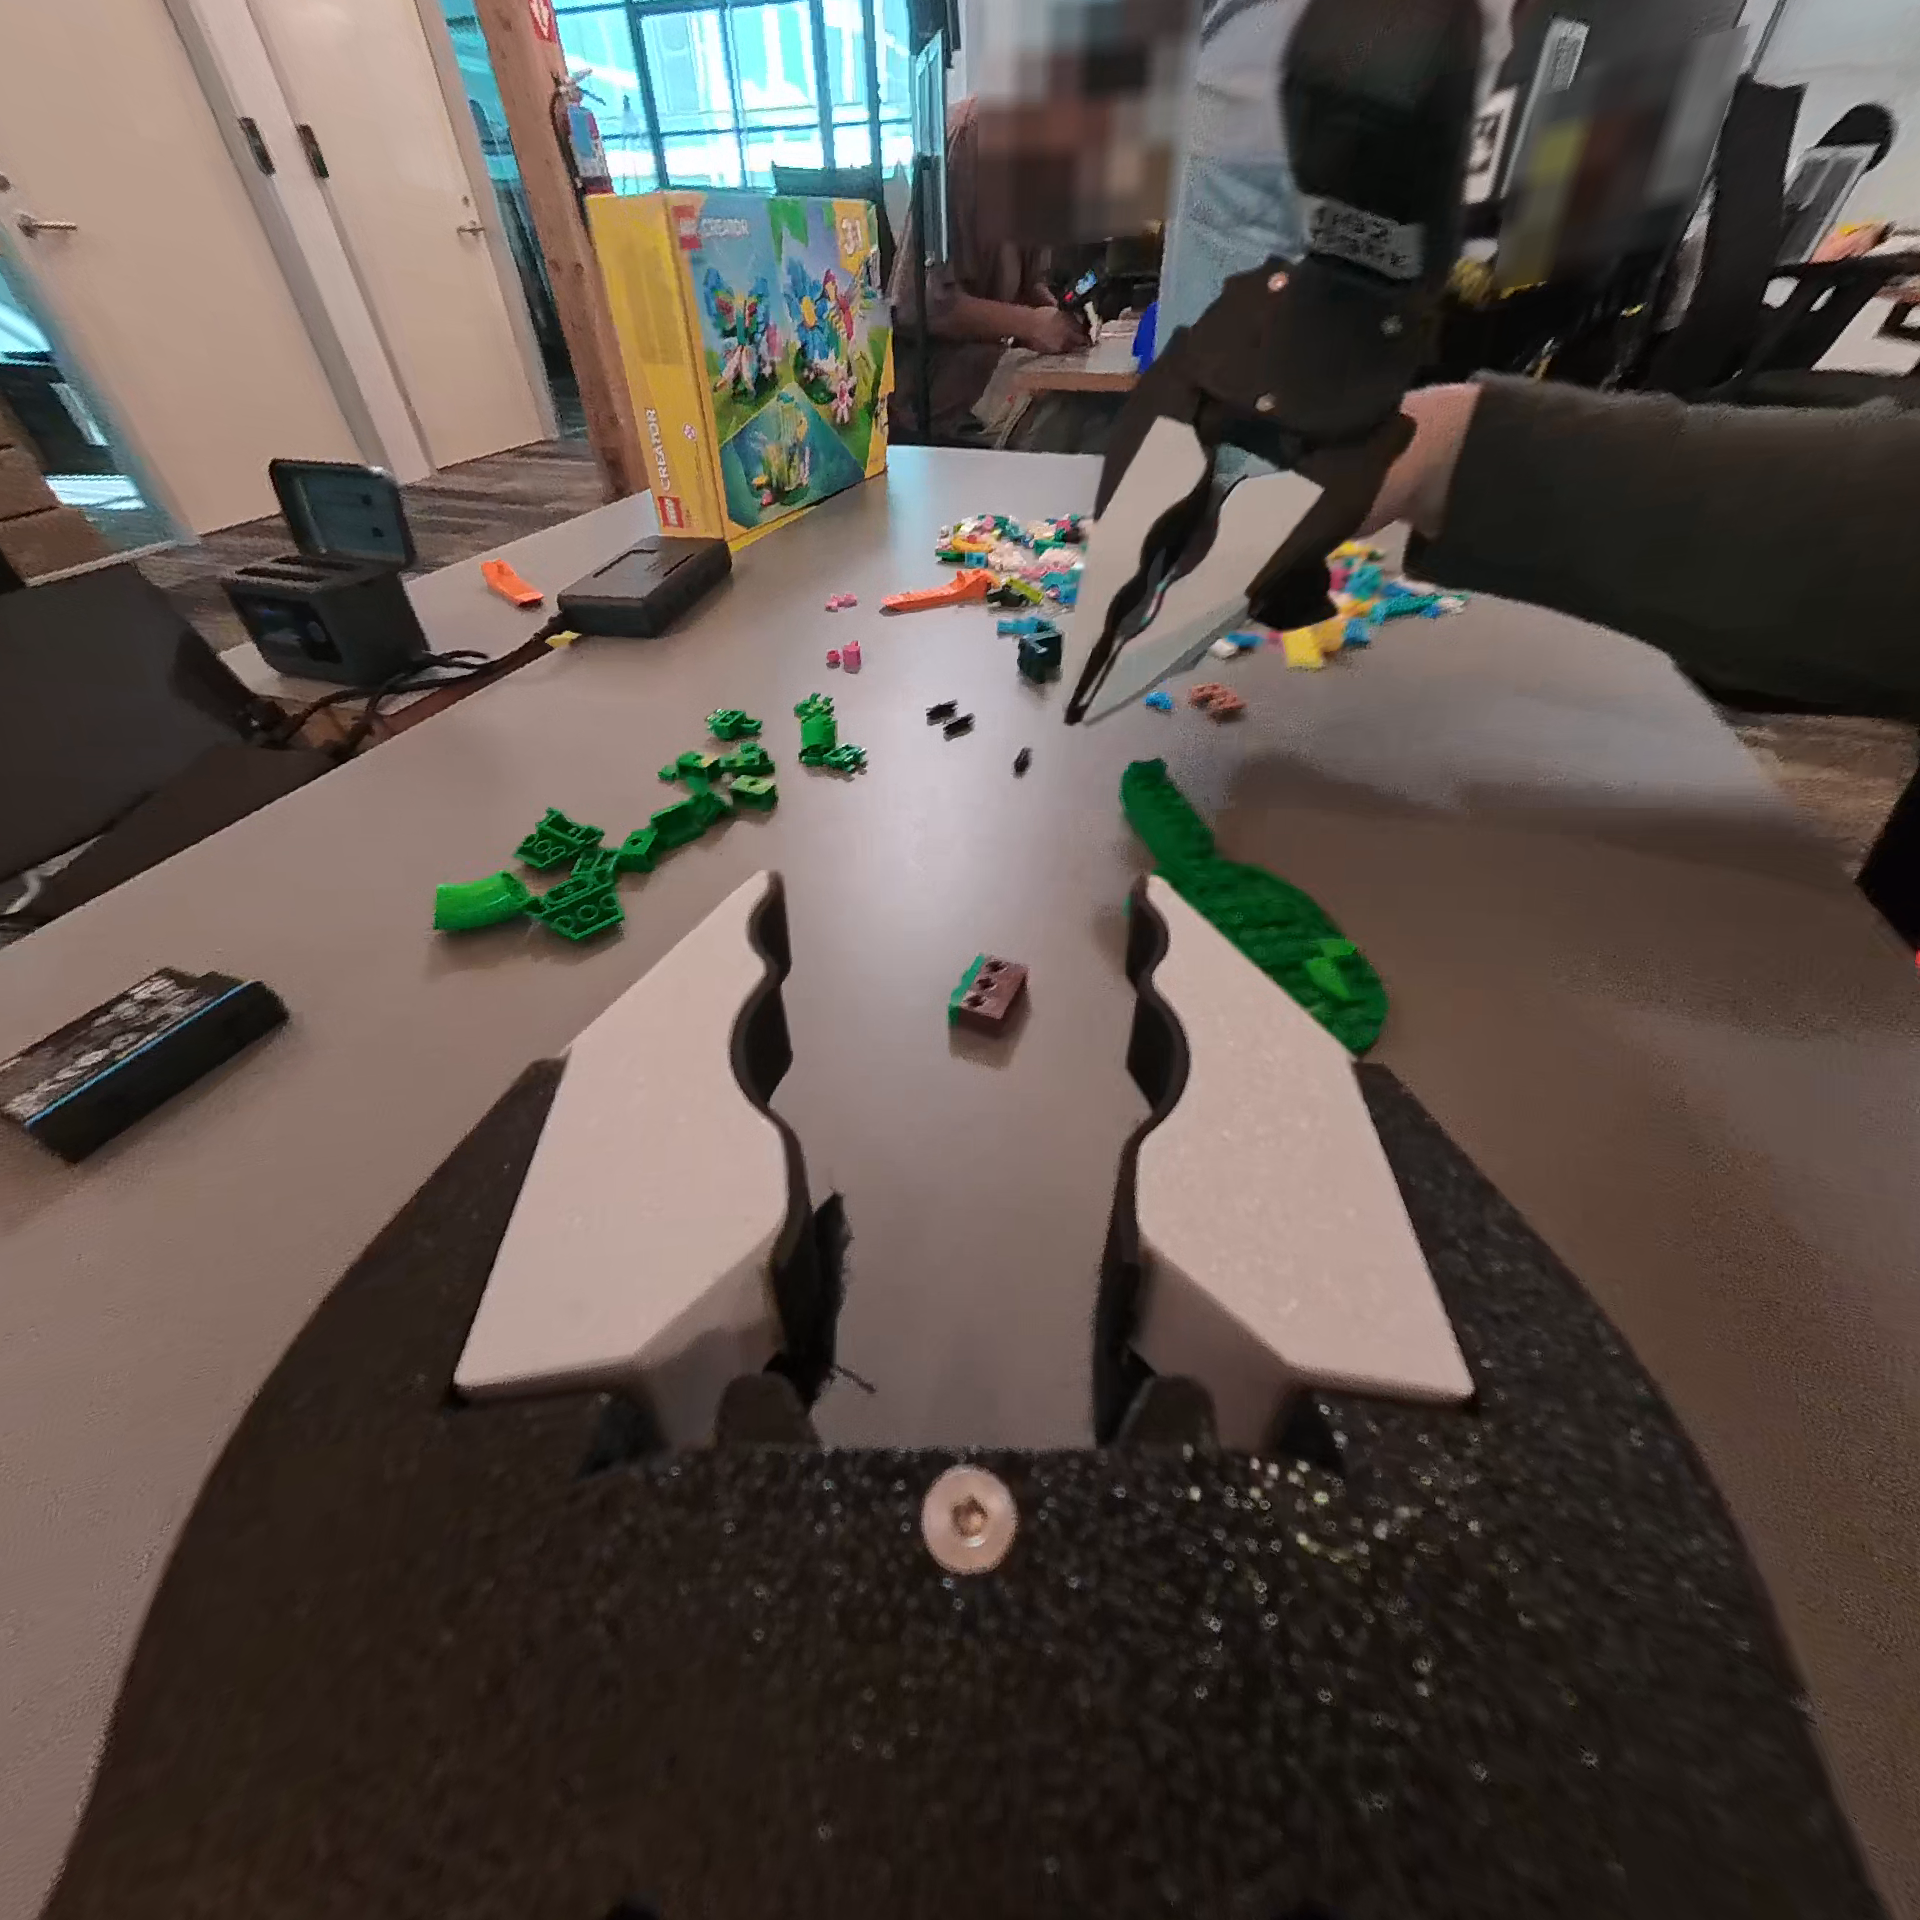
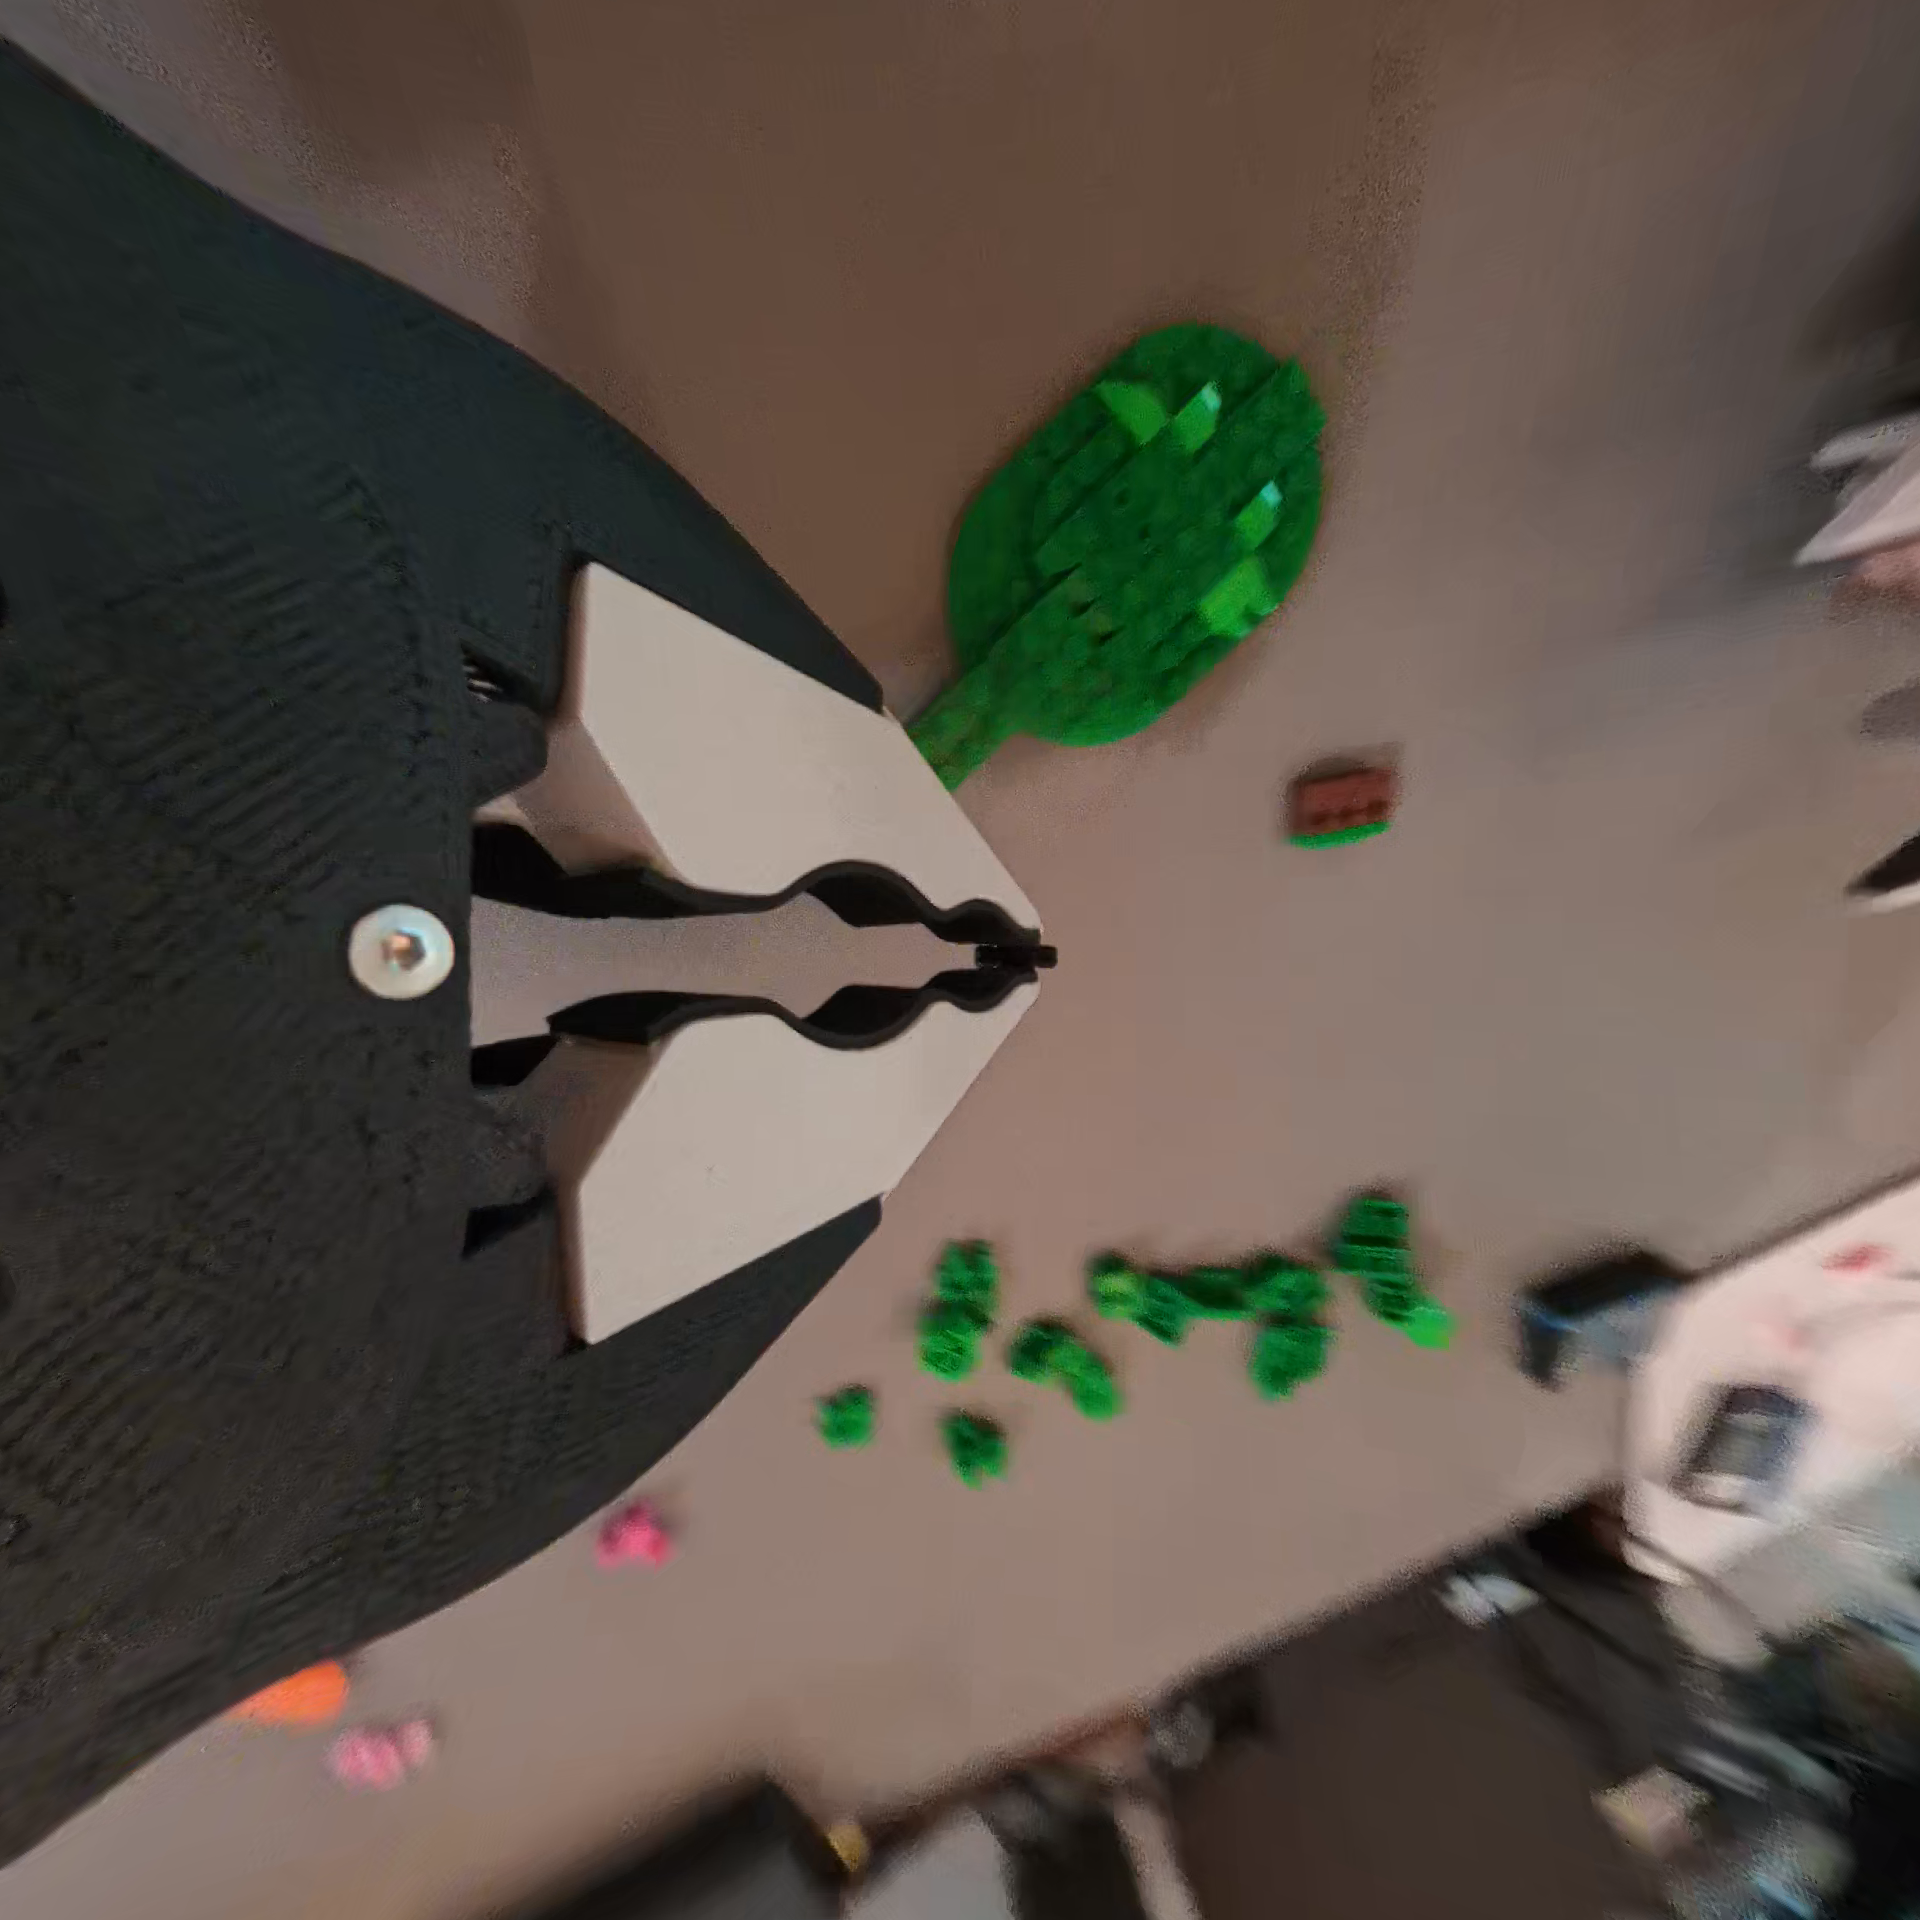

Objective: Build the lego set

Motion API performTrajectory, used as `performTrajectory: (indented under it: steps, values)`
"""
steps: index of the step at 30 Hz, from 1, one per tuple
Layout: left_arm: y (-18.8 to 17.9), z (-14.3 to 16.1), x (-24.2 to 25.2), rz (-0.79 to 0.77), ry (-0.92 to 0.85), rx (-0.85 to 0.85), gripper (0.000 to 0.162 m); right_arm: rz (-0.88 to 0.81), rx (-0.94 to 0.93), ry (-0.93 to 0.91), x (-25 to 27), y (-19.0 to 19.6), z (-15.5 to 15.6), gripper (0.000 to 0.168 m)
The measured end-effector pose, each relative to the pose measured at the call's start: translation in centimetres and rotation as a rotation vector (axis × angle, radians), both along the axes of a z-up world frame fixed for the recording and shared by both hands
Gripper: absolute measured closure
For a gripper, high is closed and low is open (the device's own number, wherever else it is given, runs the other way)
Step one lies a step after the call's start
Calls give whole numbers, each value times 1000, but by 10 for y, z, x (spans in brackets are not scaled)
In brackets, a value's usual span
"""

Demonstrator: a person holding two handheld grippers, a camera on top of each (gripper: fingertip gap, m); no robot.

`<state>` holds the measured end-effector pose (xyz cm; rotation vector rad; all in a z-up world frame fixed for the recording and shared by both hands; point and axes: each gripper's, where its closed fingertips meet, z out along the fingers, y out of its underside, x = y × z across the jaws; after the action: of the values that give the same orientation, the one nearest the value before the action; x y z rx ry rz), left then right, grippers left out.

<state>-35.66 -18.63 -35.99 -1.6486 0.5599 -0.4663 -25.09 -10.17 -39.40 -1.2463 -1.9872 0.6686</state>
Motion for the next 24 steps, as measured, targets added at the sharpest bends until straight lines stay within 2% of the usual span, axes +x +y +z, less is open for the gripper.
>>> performTrajectory:
  steps: [4,7,9,12,13,21,24]
  values:
    - [-8,5,34,-118,-76,-36,98,161,367,150,-21,-50,31,166]
    - [-17,-1,62,-225,-95,-90,99,242,546,251,-31,-86,46,166]
    - [-23,1,77,-285,-135,-108,106,272,629,289,-34,-102,52,166]
    - [-29,9,87,-327,-170,-65,133,303,695,293,-37,-114,53,166]
    - [-30,11,88,-332,-173,-52,137,305,705,283,-37,-115,51,166]
    - [-27,23,76,-327,-309,-55,143,316,770,299,-39,-118,52,166]
    - [-27,22,75,-330,-310,-61,145,314,776,312,-39,-120,55,166]
